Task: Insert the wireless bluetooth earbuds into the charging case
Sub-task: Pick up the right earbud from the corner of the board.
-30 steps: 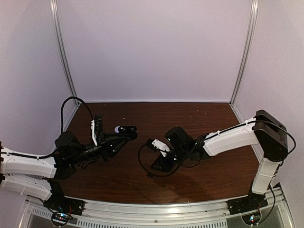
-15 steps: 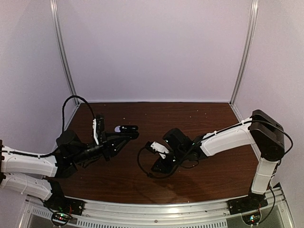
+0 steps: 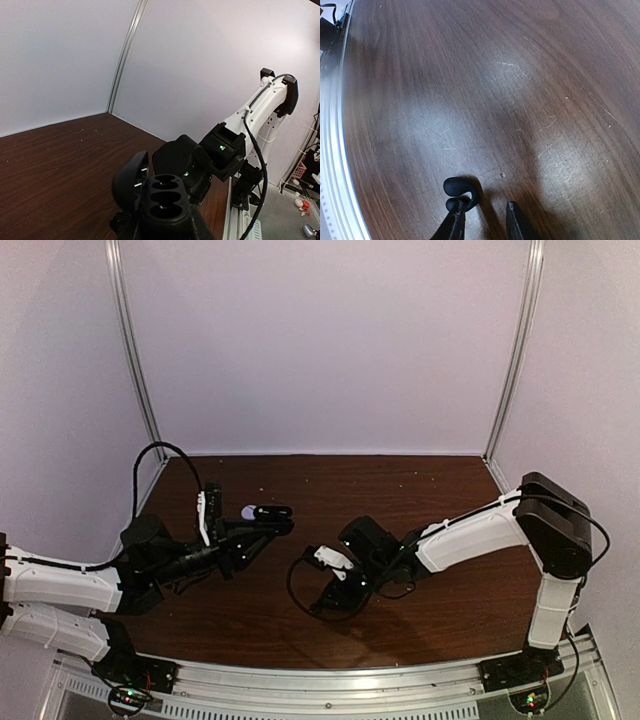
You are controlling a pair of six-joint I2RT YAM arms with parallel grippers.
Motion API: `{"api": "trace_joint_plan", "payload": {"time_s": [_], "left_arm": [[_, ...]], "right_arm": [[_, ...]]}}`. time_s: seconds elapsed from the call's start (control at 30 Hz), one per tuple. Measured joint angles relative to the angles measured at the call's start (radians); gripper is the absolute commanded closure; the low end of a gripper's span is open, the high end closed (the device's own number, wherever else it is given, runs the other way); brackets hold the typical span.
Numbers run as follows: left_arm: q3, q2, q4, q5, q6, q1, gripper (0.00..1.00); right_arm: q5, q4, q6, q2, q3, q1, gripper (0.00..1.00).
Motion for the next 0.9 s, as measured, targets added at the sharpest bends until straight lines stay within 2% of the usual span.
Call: {"api": "trace_joint_plan", "payload": {"time_s": [0.9], "left_arm": [[0.0,0.0,0.0,0.0,0.001,0.0,1.0]], "right_arm": [[0.001,-0.024,-0.003,0.026,0.034,0.047,0.75]]}}
